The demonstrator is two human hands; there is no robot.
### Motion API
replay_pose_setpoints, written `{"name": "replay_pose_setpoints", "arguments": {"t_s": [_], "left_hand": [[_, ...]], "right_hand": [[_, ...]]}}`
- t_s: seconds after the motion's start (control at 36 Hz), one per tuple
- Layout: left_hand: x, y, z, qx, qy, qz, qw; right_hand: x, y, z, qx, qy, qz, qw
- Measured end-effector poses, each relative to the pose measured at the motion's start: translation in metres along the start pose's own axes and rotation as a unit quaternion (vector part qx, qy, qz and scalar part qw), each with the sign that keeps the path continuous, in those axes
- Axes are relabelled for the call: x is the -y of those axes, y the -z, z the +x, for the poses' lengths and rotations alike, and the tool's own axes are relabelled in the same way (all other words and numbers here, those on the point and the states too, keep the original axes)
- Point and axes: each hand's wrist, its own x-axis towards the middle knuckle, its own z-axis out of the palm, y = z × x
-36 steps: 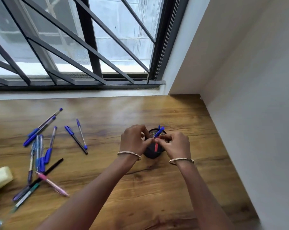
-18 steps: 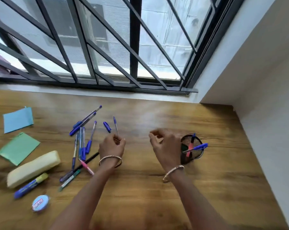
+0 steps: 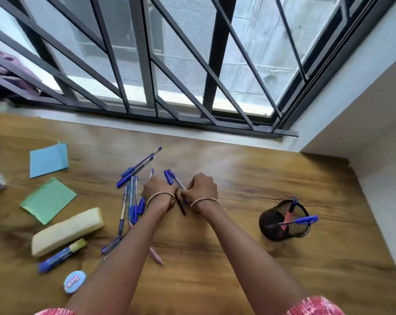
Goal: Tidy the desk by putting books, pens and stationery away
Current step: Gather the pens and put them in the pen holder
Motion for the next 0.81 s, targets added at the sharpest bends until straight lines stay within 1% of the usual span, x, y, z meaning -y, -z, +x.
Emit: {"name": "replay_pose_setpoints", "arguments": {"t_s": [0.08, 0.17, 0.22, 0.25, 0.33, 0.36, 0.42, 0.5, 0.56, 0.64, 0.69, 0.81], "left_hand": [[0.001, 0.000, 0.003, -0.001, 0.005, 0.006, 1.000], [0.000, 0.004, -0.009, -0.012, -0.022, 0.001, 1.000], [-0.005, 0.008, -0.025, -0.008, -0.050, -0.020, 0.999], [-0.010, 0.010, -0.034, 0.001, -0.061, -0.052, 0.997], [-0.026, 0.010, -0.058, 0.042, -0.091, -0.191, 0.976], [-0.033, 0.010, -0.069, 0.051, -0.110, -0.222, 0.968], [-0.048, 0.011, -0.092, 0.060, -0.163, -0.255, 0.951], [-0.073, 0.011, -0.130, 0.080, -0.246, -0.295, 0.920], [-0.087, 0.003, -0.149, 0.109, -0.276, -0.318, 0.901], [-0.103, -0.016, -0.168, 0.146, -0.325, -0.315, 0.880], [-0.111, -0.031, -0.177, 0.154, -0.359, -0.292, 0.873], [-0.120, -0.059, -0.182, 0.121, -0.403, -0.177, 0.890]], "right_hand": [[-0.002, 0.001, -0.002, 0.004, 0.009, -0.031, 0.999], [-0.009, 0.008, -0.011, 0.030, 0.013, -0.048, 0.998], [-0.015, 0.017, -0.023, 0.032, 0.007, -0.027, 0.999], [-0.019, 0.025, -0.031, 0.024, 0.006, -0.006, 1.000], [-0.036, 0.055, -0.061, -0.046, 0.019, 0.074, 0.996], [-0.043, 0.068, -0.072, -0.070, 0.029, 0.110, 0.991], [-0.059, 0.095, -0.093, -0.109, 0.047, 0.192, 0.974], [-0.085, 0.133, -0.121, -0.190, 0.043, 0.299, 0.934], [-0.103, 0.153, -0.131, -0.239, 0.031, 0.331, 0.912], [-0.130, 0.173, -0.137, -0.298, 0.018, 0.309, 0.903], [-0.148, 0.179, -0.136, -0.325, 0.000, 0.302, 0.896], [-0.175, 0.179, -0.128, -0.342, -0.029, 0.274, 0.898]]}}
